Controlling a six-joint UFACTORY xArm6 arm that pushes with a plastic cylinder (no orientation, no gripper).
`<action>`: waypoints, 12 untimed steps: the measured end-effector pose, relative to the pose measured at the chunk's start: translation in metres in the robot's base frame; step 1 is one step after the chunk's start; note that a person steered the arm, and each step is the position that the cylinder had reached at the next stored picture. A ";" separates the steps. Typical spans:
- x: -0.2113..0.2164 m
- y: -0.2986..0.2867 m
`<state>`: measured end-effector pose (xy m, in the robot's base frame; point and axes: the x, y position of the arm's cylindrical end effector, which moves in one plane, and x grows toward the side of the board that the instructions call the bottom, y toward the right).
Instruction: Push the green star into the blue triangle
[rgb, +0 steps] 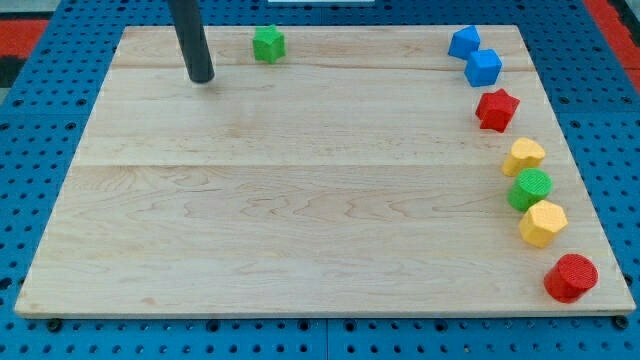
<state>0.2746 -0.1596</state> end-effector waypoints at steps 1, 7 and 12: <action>-0.031 0.014; -0.047 0.188; -0.031 0.236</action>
<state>0.2439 0.0763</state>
